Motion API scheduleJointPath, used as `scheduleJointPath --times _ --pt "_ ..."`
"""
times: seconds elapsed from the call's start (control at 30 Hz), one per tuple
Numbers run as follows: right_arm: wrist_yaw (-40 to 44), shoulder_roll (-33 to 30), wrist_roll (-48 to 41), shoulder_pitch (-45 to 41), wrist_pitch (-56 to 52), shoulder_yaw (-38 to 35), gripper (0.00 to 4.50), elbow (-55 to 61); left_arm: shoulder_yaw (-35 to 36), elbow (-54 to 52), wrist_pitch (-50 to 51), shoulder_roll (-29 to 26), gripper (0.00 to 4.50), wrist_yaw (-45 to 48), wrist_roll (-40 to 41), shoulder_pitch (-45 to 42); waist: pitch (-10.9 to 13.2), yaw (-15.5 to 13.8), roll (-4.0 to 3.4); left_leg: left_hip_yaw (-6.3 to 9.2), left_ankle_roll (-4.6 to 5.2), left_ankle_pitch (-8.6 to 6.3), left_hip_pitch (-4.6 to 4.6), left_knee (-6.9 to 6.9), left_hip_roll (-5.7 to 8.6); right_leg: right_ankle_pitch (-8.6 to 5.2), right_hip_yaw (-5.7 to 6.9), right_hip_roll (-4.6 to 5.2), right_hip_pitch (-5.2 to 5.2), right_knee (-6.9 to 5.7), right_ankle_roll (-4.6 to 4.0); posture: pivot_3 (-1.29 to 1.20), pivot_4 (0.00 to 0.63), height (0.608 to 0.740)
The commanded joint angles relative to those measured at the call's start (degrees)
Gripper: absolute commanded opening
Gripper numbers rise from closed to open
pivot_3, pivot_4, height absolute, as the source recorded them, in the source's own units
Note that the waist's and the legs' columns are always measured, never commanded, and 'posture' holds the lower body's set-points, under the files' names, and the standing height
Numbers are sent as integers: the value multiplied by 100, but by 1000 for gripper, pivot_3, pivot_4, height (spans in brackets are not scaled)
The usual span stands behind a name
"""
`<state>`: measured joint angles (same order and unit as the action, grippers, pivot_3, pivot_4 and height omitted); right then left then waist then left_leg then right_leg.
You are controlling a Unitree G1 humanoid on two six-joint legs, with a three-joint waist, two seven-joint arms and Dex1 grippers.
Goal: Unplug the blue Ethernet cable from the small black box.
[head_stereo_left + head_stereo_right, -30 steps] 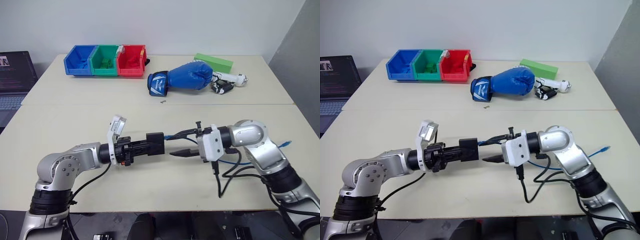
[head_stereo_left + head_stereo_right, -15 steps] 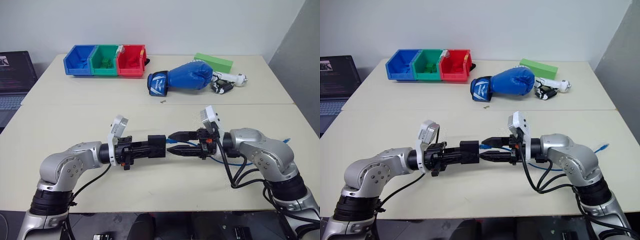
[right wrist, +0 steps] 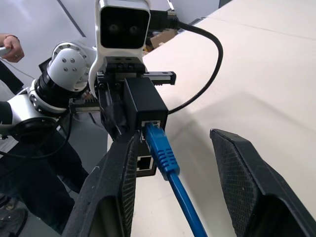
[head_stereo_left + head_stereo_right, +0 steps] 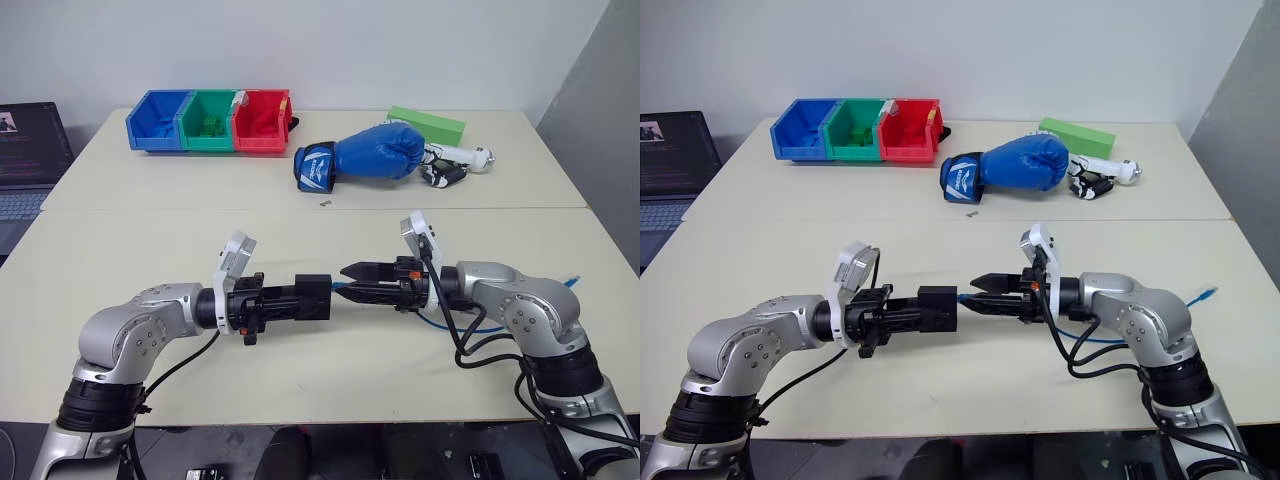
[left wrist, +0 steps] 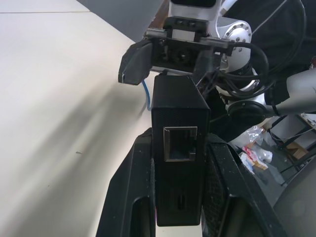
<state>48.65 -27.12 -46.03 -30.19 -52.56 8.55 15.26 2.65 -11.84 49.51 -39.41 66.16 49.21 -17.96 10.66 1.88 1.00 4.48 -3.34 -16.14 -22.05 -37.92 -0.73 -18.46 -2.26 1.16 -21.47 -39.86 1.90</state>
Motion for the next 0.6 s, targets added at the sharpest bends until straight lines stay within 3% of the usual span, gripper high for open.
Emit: scheduleJointPath --times 0.03,0.6 --pt "151 -31 -68 -36 -50 -24 2407 110 32 -93 -132 -95 800 165 -19 33 0 1 0 0 0 0 0 0 0 0 0 0 0 0 0 0 150 740" --pt "-79 168 -211 -37 -449 -77 2407 279 5 0 -300 -98 800 306 -192 144 0 0 0 0 0 0 0 2 0 0 -1 0 -2 0 0 0 150 740"
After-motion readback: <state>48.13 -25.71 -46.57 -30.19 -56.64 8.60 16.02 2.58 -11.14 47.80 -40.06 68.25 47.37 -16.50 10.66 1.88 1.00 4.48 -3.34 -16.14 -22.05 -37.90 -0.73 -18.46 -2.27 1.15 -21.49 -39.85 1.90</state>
